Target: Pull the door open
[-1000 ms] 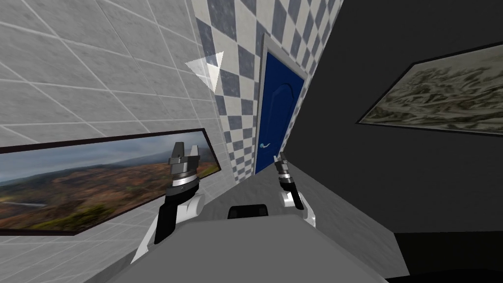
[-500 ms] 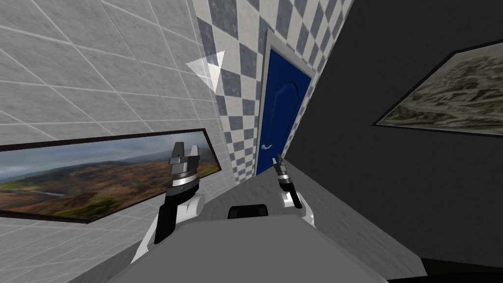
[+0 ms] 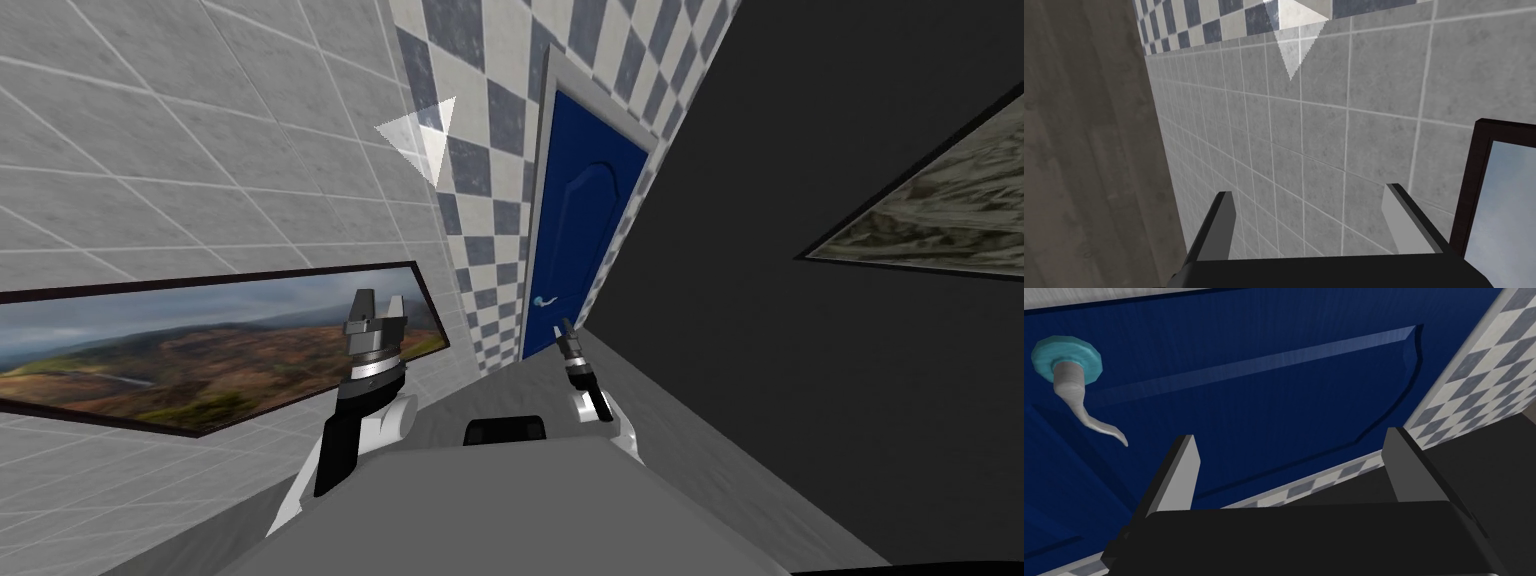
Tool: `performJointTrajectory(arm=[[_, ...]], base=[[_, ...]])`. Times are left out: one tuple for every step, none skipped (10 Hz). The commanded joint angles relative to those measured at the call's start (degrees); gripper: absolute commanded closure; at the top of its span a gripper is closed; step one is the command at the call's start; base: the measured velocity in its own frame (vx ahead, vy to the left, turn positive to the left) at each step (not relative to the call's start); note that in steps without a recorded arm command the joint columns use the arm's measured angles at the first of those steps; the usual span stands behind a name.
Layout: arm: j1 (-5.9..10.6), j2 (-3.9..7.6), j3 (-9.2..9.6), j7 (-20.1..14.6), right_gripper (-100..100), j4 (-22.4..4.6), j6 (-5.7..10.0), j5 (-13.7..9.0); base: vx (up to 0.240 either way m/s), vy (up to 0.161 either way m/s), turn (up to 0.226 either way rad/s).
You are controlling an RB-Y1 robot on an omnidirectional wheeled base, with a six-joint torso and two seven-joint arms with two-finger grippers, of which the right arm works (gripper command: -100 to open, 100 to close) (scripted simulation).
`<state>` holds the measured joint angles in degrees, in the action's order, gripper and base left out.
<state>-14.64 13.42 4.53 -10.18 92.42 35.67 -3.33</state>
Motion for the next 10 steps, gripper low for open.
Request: performJointTrajectory(arm=[[0.6,0.29,0.07,-0.2,-100,-1.8,0.43,0.0],[1.27,0.89,0.24,-0.4,-100,-4.0,0.76,-0.1],[1.93,1.49,0.42,-0.7,-100,-6.0,1.08,-0.1],[2.59,2.08,0.59,-0.9,-100,-7.7,1.4,-0.2],[2.59,2.08,0.59,-0.9,-100,-8.2,1.4,-0.2],[3.23,2.65,0.76,-1.1,-100,-10.2,1.71,-0.2],[3.88,3.23,0.93,-1.4,-100,-11.9,2.03,-0.3],[4.51,3.8,1.1,-1.6,-100,-13.9,2.34,-0.3],[5.12,4.34,1.26,-1.9,-100,-15.8,2.63,-0.4],[5.12,4.34,1.26,-1.9,-100,-16.3,2.63,-0.4]], base=[[0.032,-0.053,0.054],[0.033,-0.058,0.122],[0.057,-0.081,0.164],[0.064,-0.104,0.175],[0.045,-0.085,0.056],[0.038,-0.073,0.086],[0.047,-0.078,0.178],[0.034,-0.105,0.17],[0.049,-0.123,0.162],[0.043,-0.084,0.043]])
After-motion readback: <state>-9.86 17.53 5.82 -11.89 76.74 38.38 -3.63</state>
